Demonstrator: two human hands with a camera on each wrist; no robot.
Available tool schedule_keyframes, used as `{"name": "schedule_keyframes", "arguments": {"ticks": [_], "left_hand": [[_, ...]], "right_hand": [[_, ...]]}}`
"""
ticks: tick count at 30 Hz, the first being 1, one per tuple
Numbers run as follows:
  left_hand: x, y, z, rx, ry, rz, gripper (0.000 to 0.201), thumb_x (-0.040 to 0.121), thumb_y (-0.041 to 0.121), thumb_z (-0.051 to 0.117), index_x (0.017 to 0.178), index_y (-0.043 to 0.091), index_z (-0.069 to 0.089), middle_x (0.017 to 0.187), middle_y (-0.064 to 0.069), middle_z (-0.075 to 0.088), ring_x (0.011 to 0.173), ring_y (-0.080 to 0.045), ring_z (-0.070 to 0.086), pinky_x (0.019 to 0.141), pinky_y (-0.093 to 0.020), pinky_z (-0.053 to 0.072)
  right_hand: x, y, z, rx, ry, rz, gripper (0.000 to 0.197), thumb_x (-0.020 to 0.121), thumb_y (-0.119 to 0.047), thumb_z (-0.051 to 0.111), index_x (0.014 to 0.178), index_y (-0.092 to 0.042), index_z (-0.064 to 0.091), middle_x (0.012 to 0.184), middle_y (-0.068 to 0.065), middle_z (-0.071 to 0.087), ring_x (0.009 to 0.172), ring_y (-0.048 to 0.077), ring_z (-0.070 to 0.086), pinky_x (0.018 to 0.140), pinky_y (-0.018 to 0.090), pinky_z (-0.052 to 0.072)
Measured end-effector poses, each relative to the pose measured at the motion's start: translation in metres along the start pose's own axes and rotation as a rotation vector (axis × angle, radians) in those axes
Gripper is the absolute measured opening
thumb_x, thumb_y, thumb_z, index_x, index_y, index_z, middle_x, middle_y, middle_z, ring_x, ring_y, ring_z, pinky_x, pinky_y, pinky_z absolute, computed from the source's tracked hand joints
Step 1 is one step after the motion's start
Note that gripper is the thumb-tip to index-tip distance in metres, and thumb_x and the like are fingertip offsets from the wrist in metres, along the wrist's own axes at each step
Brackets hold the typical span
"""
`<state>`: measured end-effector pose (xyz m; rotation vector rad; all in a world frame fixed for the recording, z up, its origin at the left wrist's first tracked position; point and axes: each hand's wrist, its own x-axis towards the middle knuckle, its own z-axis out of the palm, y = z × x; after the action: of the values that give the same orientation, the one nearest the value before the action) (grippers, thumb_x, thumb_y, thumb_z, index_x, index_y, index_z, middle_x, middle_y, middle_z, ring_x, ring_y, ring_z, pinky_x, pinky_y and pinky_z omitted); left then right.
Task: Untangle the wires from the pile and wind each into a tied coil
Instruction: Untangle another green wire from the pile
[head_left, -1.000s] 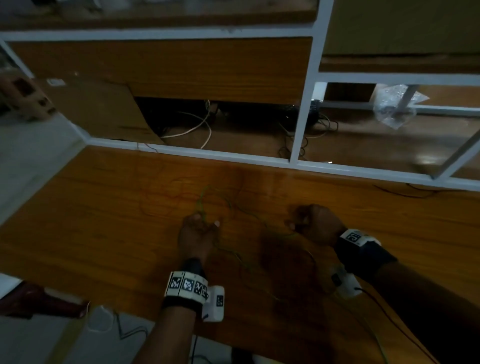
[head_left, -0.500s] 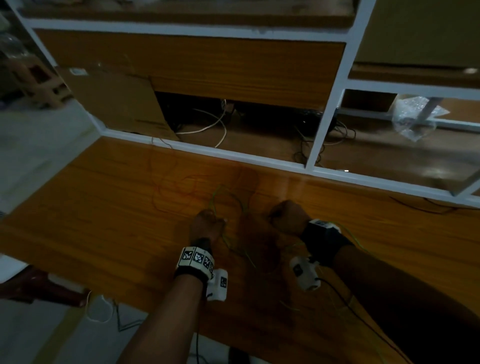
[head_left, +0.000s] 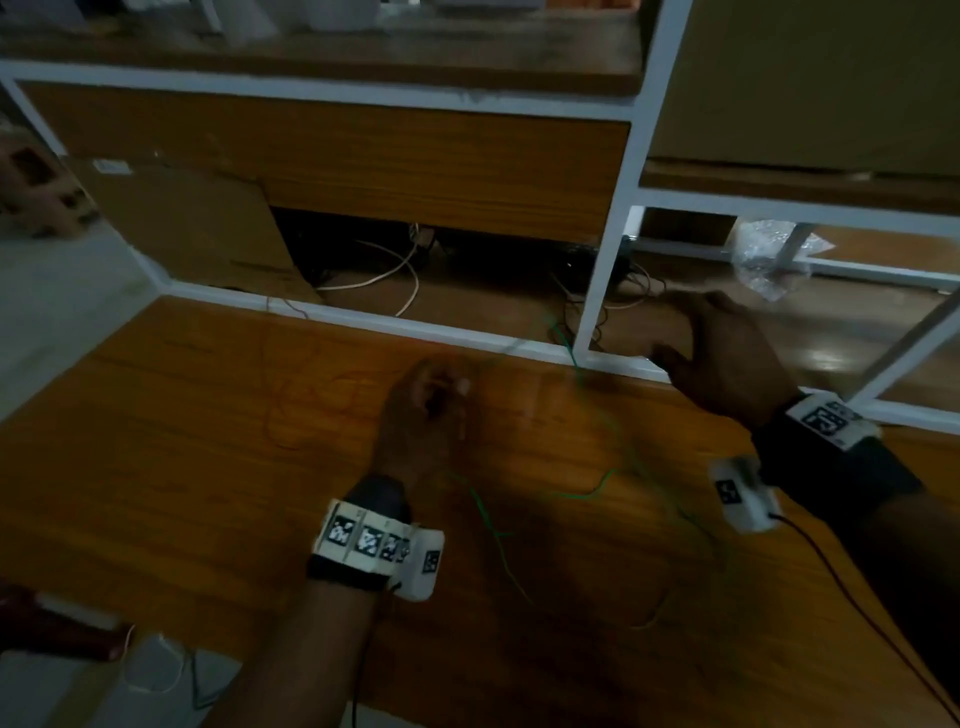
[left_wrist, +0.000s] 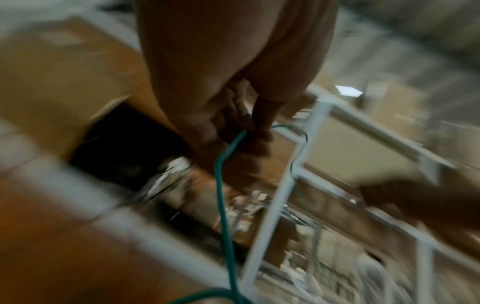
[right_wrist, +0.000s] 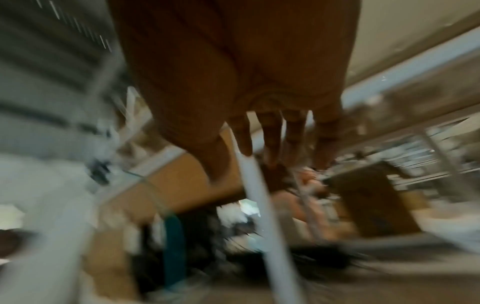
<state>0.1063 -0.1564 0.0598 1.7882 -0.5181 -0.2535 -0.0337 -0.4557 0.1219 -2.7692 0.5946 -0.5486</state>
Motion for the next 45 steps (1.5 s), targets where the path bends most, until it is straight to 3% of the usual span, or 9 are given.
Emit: {"name": "schedule_keyframes", "arguments": {"ticks": [5, 8, 12, 18, 21, 26, 34, 42, 45], "left_hand": [[0.006, 0.057, 0.053, 0.114, -0.207, 0.286, 0.011, 0.092, 0.012, 0.063, 0.094, 0.023, 0.066, 0.083, 0.012, 0.067, 0.074, 0.001, 0.063, 0.062, -0.014, 0.047], [0.011, 0.069, 0.062, 0.017, -0.213, 0.298, 0.01, 0.089, 0.004, 0.067, 0.091, 0.014, 0.069, 0.075, 0.01, 0.068, 0.067, 0.001, 0.062, 0.06, -0.014, 0.046], [0.011, 0.055, 0.042, -0.175, -0.339, 0.059, 0.016, 0.087, 0.021, 0.072, 0.1, 0.012, 0.069, 0.064, 0.005, 0.063, 0.051, -0.007, 0.051, 0.048, -0.02, 0.04], [0.01, 0.008, -0.001, 0.097, -0.23, -0.071, 0.009, 0.092, 0.021, 0.068, 0.09, 0.024, 0.076, 0.088, 0.009, 0.076, 0.08, -0.009, 0.07, 0.064, -0.019, 0.05], [0.006, 0.008, -0.008, 0.145, -0.131, -0.06, 0.01, 0.093, 0.023, 0.067, 0.09, 0.027, 0.076, 0.09, 0.02, 0.074, 0.083, 0.0, 0.068, 0.066, -0.017, 0.051], [0.008, 0.037, 0.018, 0.31, -0.213, 0.14, 0.014, 0.092, 0.033, 0.067, 0.101, 0.027, 0.076, 0.099, 0.008, 0.075, 0.09, -0.006, 0.067, 0.08, -0.026, 0.053], [0.011, 0.051, 0.026, 0.19, -0.23, 0.167, 0.01, 0.087, 0.026, 0.074, 0.097, 0.025, 0.076, 0.094, 0.01, 0.075, 0.091, -0.006, 0.068, 0.081, -0.026, 0.054], [-0.011, 0.003, -0.042, 0.088, -0.12, -0.025, 0.012, 0.088, 0.029, 0.069, 0.079, 0.025, 0.076, 0.059, 0.002, 0.064, 0.05, -0.016, 0.052, 0.05, -0.027, 0.04], [-0.012, 0.003, -0.048, 0.103, -0.057, -0.016, 0.01, 0.085, 0.034, 0.071, 0.082, 0.026, 0.076, 0.068, 0.004, 0.071, 0.059, -0.011, 0.063, 0.053, -0.024, 0.046]], "right_hand": [[-0.023, -0.074, -0.004, 0.075, -0.011, -0.433, 0.064, 0.098, -0.039, 0.062, 0.152, -0.012, 0.044, 0.148, 0.017, 0.053, 0.14, 0.036, 0.041, 0.113, 0.045, 0.035], [-0.02, -0.064, 0.002, 0.13, -0.139, -0.474, 0.032, 0.095, -0.015, 0.062, 0.127, -0.01, 0.067, 0.102, 0.008, 0.074, 0.092, 0.03, 0.07, 0.076, 0.036, 0.055], [-0.012, -0.021, -0.031, 0.079, -0.098, -0.382, 0.023, 0.095, -0.004, 0.061, 0.109, -0.017, 0.073, 0.087, -0.011, 0.065, 0.066, -0.008, 0.052, 0.062, 0.011, 0.038], [0.019, 0.076, -0.095, -0.195, 0.281, -0.097, 0.034, 0.095, -0.02, 0.045, 0.111, -0.011, 0.074, 0.09, 0.018, 0.075, 0.071, 0.036, 0.07, 0.062, 0.048, 0.058], [0.022, 0.089, -0.094, -0.302, -0.046, 0.068, 0.032, 0.094, -0.016, 0.063, 0.125, -0.012, 0.07, 0.111, 0.018, 0.073, 0.092, 0.036, 0.07, 0.079, 0.049, 0.059], [-0.002, 0.027, -0.037, -0.281, -0.32, -0.19, 0.108, 0.076, -0.059, 0.08, 0.161, -0.019, 0.026, 0.161, 0.015, 0.034, 0.146, 0.039, 0.033, 0.116, 0.05, 0.036], [-0.011, -0.047, 0.019, 0.299, -0.23, -0.404, 0.022, 0.093, -0.002, 0.061, 0.104, -0.017, 0.074, 0.083, -0.01, 0.069, 0.069, 0.01, 0.066, 0.067, 0.038, 0.058], [0.034, 0.033, -0.039, 0.234, 0.241, -0.073, 0.017, 0.101, -0.009, 0.059, 0.096, -0.01, 0.075, 0.072, -0.005, 0.068, 0.064, 0.016, 0.065, 0.063, 0.03, 0.048], [0.028, 0.034, -0.03, -0.061, -0.058, 0.005, 0.024, 0.095, -0.02, 0.068, 0.117, -0.014, 0.073, 0.109, 0.017, 0.074, 0.086, 0.028, 0.066, 0.069, 0.034, 0.05]]}}
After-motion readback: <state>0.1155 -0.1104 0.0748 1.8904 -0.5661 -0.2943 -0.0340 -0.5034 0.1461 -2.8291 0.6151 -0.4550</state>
